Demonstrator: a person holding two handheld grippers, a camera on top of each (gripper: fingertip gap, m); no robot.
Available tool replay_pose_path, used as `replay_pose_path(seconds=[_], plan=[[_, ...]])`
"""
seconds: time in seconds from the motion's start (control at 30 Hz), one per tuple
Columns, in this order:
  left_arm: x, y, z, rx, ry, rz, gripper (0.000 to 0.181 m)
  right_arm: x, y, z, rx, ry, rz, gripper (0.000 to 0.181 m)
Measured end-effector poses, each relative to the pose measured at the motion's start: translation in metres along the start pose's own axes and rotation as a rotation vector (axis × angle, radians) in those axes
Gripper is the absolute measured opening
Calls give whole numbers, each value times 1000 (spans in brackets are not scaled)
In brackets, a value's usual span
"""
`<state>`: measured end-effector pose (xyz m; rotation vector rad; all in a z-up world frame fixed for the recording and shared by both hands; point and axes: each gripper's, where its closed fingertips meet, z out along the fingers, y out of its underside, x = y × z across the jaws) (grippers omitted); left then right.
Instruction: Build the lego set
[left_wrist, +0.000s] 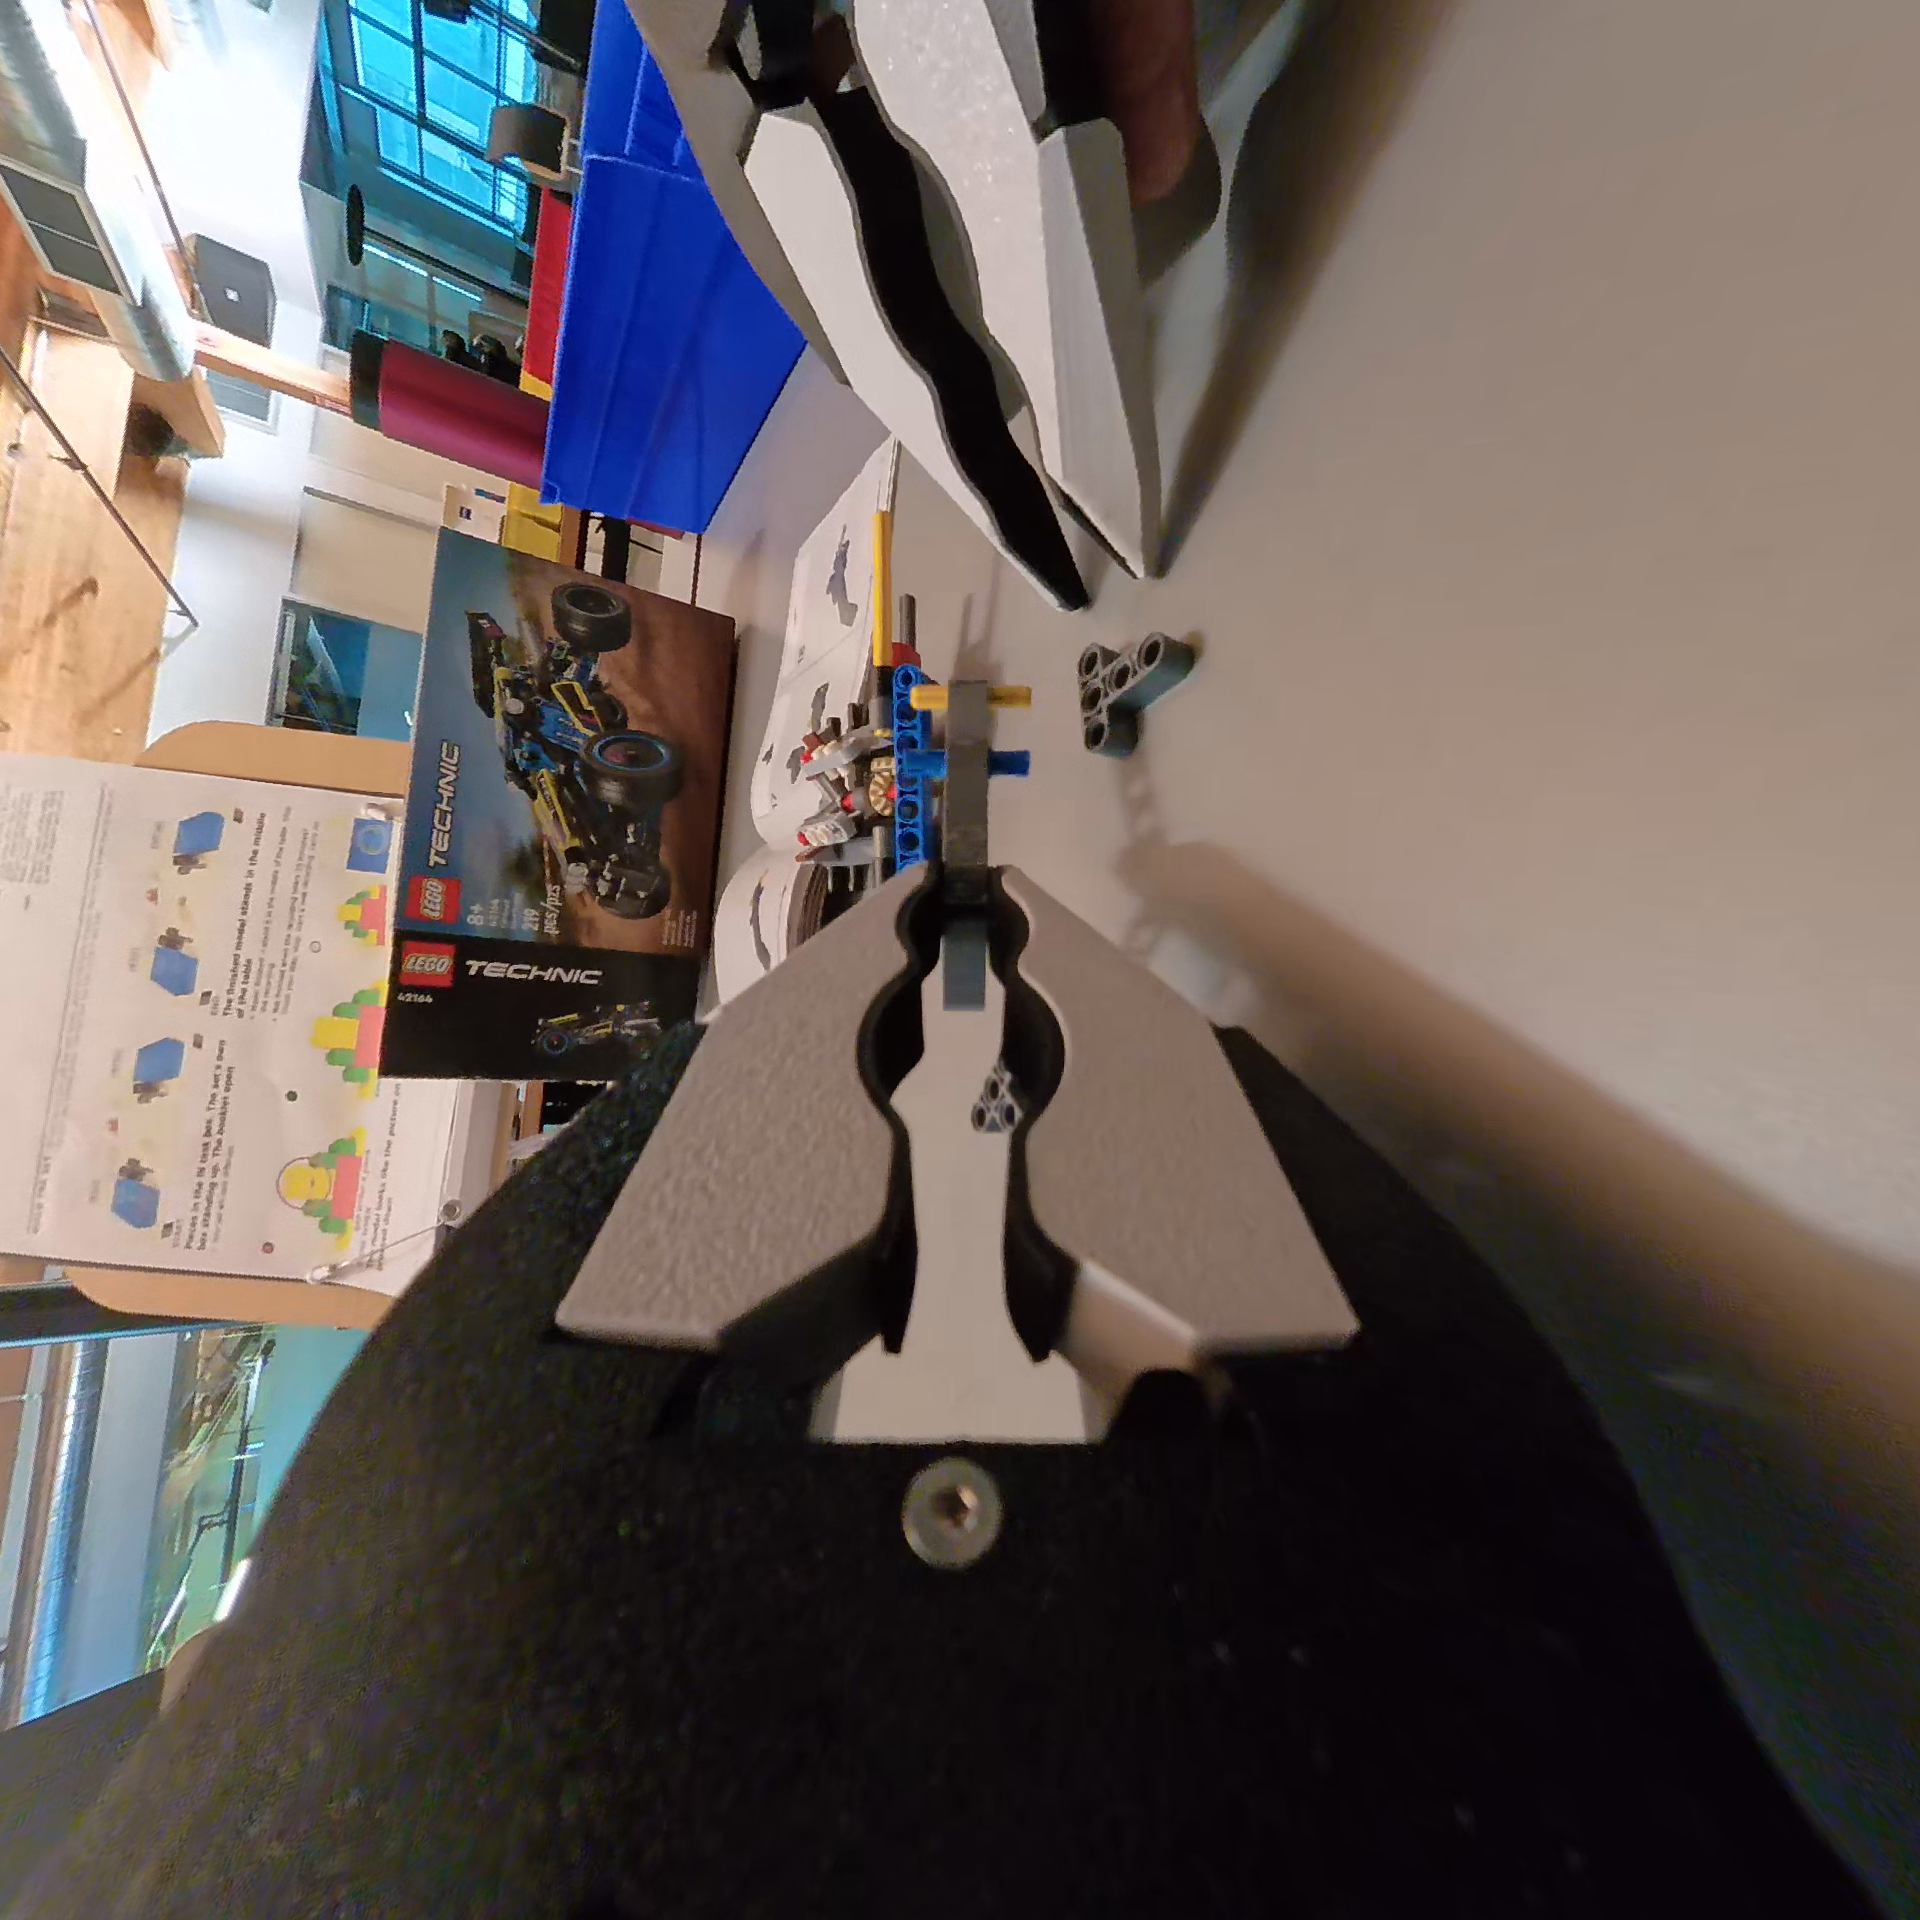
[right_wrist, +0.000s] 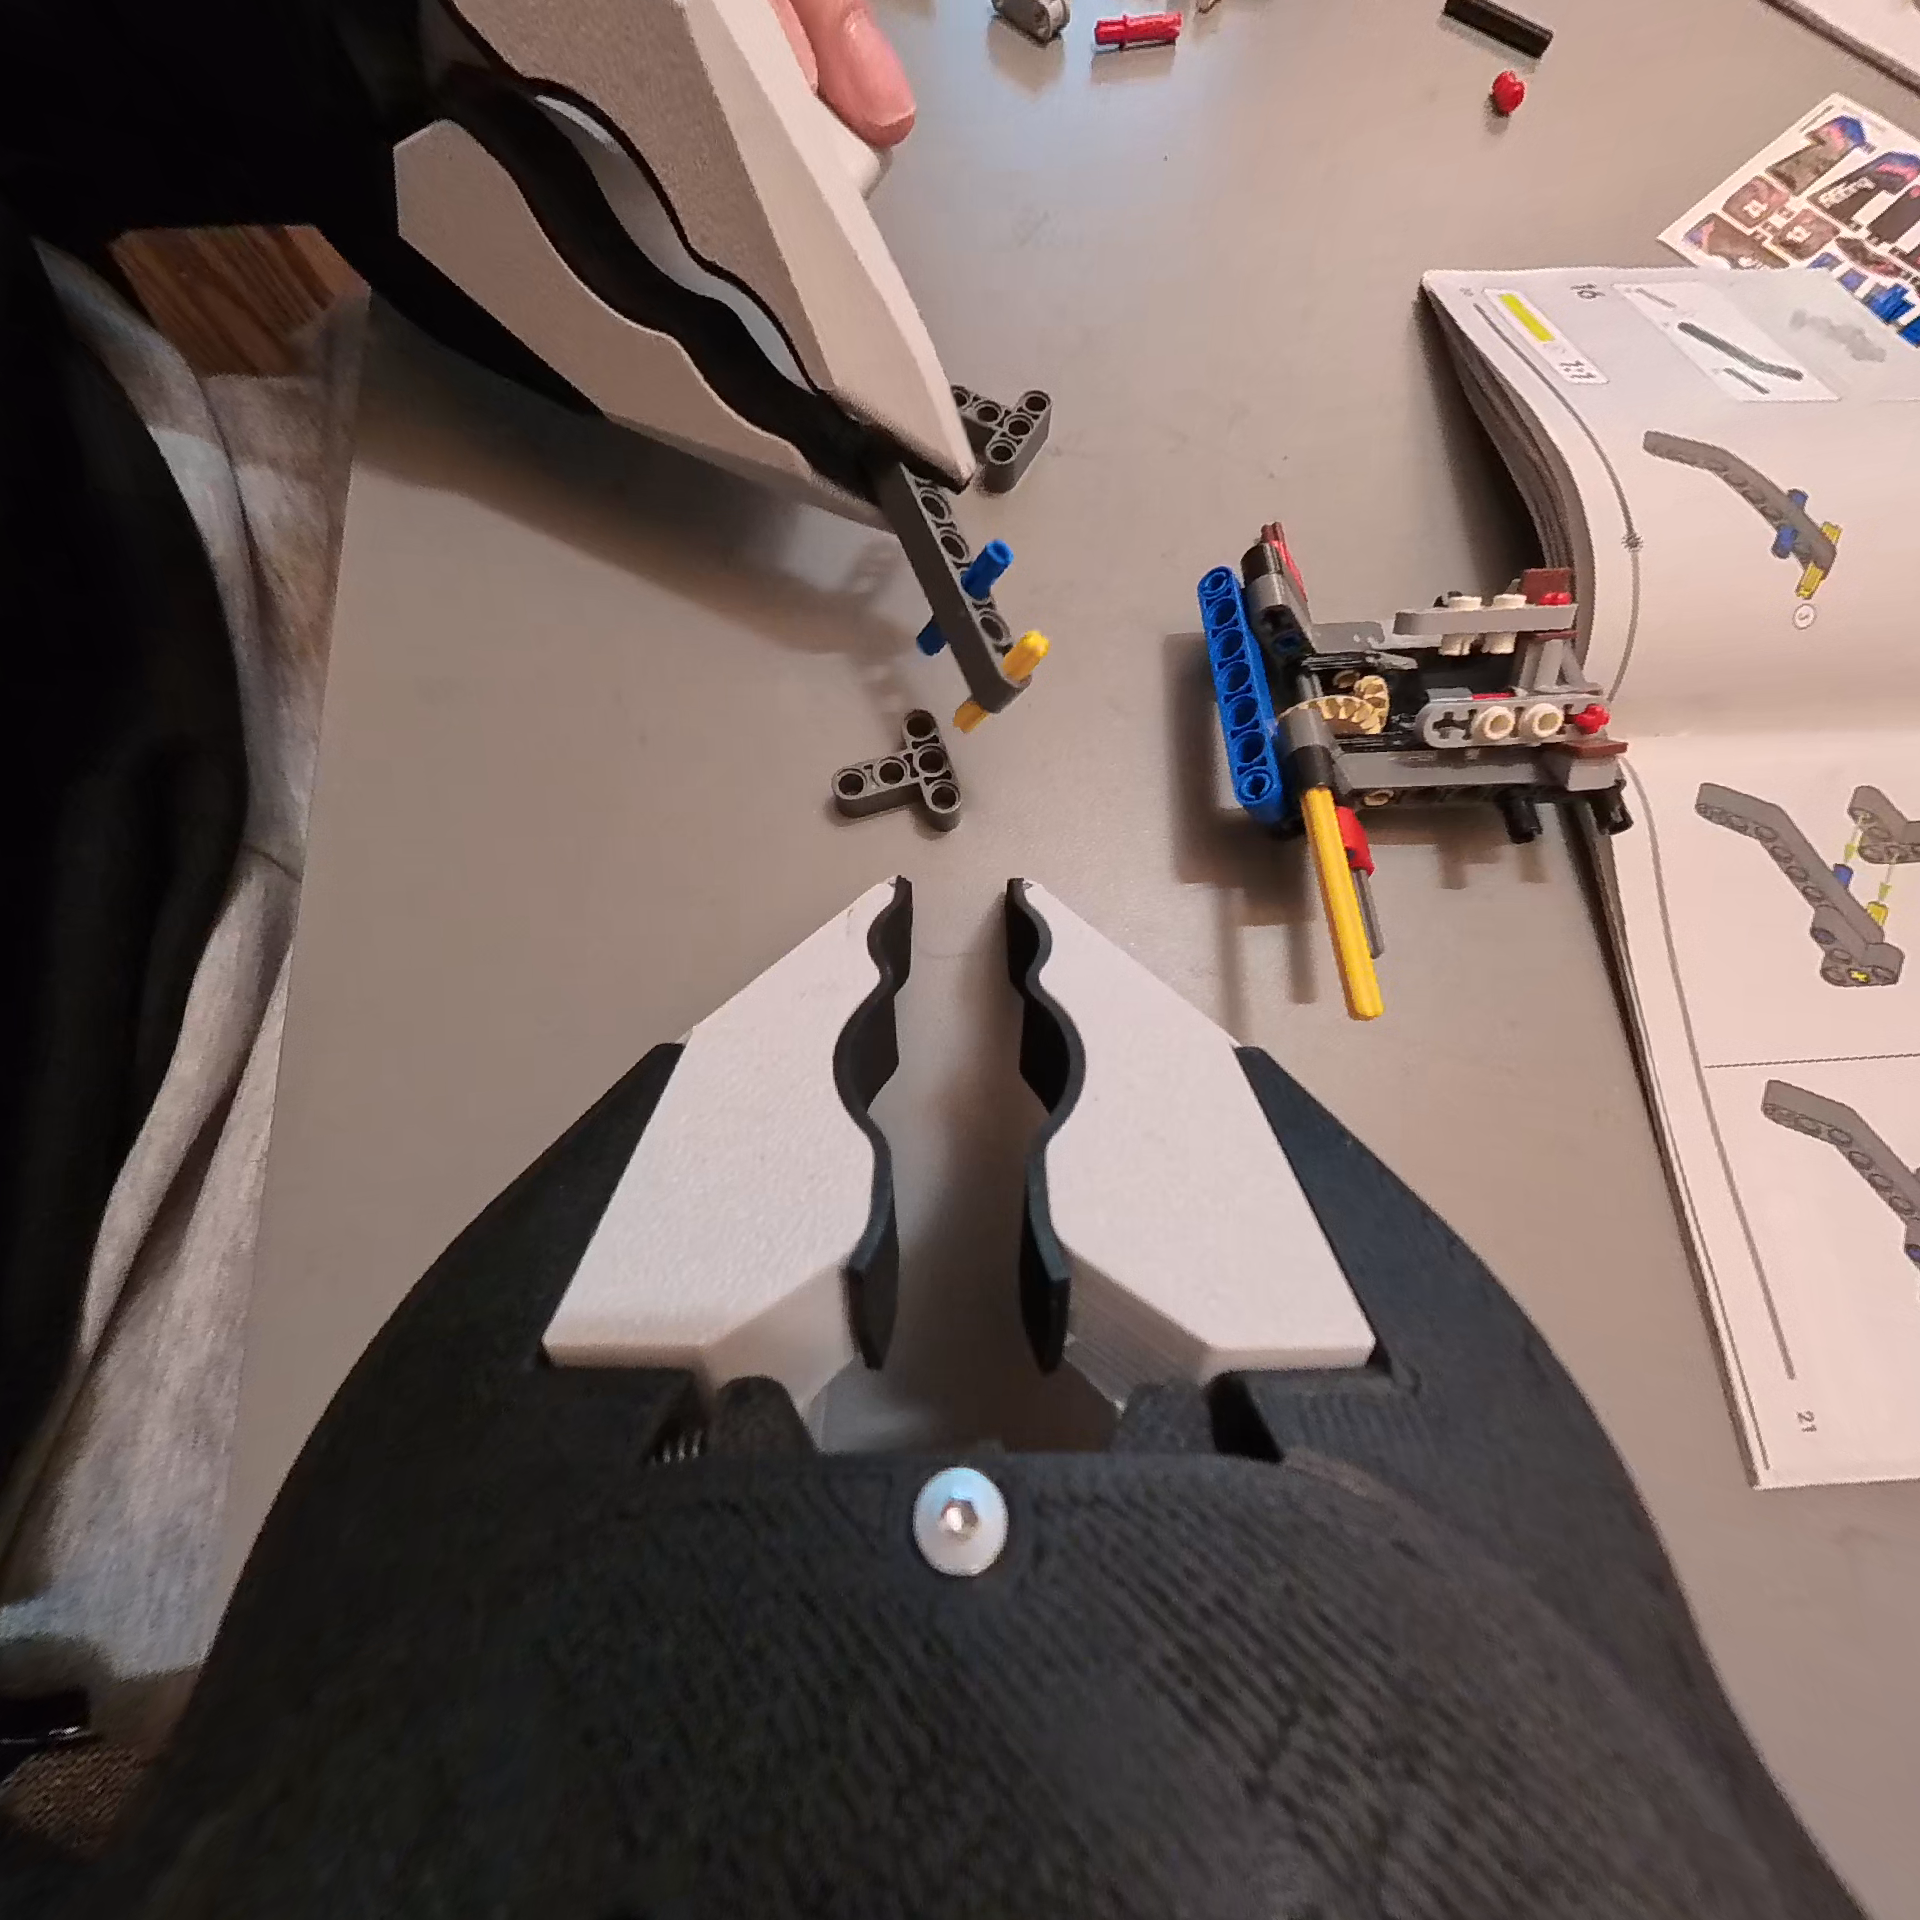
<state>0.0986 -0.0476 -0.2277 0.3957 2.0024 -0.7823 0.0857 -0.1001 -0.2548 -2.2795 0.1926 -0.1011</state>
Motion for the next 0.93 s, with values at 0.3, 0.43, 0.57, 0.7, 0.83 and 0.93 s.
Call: replay_pose_path(seconds=[0.3,0.43,0.57,0.7,0.83,0.93], plan=[[-6,5,-3,-17,-20,-31,5,0,-9,8,13,54,-80,31],[-10,10,-6,-24,-34,-69,5,-5,-19,18,19,66,-117,33],[-9,16,-9,-49,-42,-89,5,-2,-23,24,6,130,-43,24],[-8,14,-10,-53,-46,-113,5,4,-25,26,-8,271,68,23],[-6,11,-7,-62,-44,-106,5,5,-20,20,-16,309,154,31],[-4,9,-5,-65,-40,-88,4,2,-16,18,-12,304,226,25]])
